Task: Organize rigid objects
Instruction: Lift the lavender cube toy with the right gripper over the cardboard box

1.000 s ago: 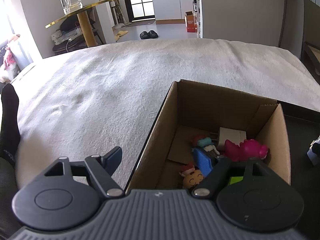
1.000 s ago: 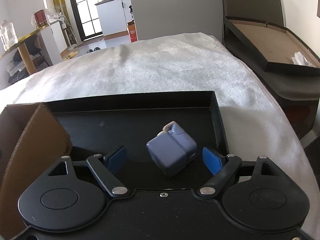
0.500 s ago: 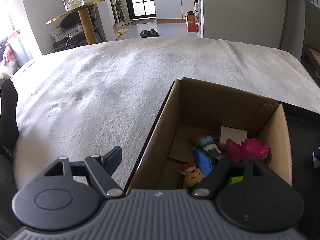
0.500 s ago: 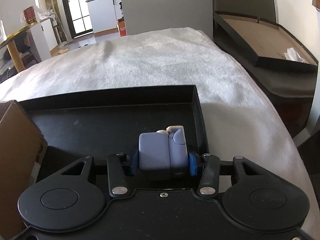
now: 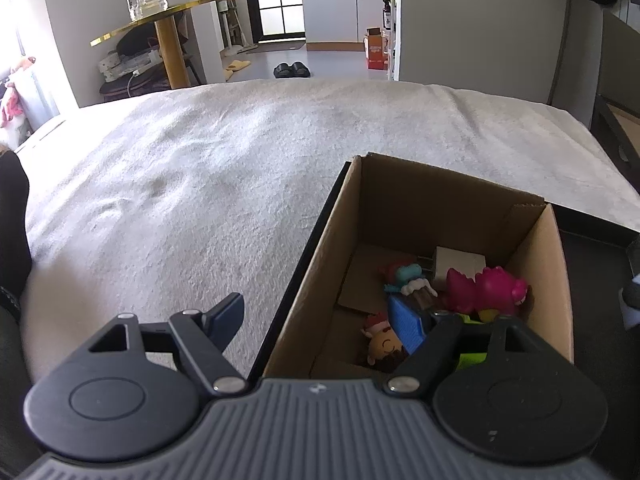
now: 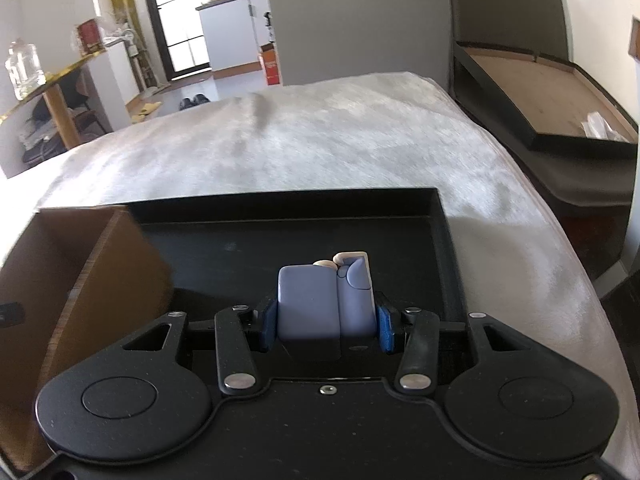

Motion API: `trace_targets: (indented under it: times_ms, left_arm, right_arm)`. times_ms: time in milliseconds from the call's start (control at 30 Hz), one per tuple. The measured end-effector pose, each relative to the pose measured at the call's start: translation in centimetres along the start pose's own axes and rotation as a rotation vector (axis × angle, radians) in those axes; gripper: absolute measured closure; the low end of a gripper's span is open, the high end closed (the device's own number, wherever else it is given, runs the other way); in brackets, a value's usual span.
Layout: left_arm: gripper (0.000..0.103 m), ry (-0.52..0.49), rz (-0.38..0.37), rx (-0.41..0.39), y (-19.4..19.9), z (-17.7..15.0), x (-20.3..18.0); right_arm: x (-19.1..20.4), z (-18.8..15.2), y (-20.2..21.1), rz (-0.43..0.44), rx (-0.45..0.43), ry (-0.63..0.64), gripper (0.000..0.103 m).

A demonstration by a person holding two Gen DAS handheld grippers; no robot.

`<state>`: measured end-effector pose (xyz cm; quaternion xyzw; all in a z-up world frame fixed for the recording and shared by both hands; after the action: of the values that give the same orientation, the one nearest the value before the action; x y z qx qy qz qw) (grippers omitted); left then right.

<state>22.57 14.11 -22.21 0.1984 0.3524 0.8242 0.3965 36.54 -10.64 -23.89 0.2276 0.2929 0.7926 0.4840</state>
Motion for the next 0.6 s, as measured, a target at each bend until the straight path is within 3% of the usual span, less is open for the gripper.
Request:
trace_targets:
  times_ms: [600]
  left_arm:
    - [0.025,0.035,-0.095,0.021,1.0,-1.7,0.7]
  right_arm:
    - [8.1,2.2,4.7,0.105,-0.060,0.127,0.058]
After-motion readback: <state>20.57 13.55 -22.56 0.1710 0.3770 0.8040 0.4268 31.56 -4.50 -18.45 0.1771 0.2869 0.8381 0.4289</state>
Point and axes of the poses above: each gripper's, at about its wrist camera, not at the fingertips, and y roughly against the way its jaws point, x to its left, z to its top, the point moved 9 cm from there along -y, roughly the way its jaws point, and after that the axes turned 3 degrees about y, right-handed, at the moved point
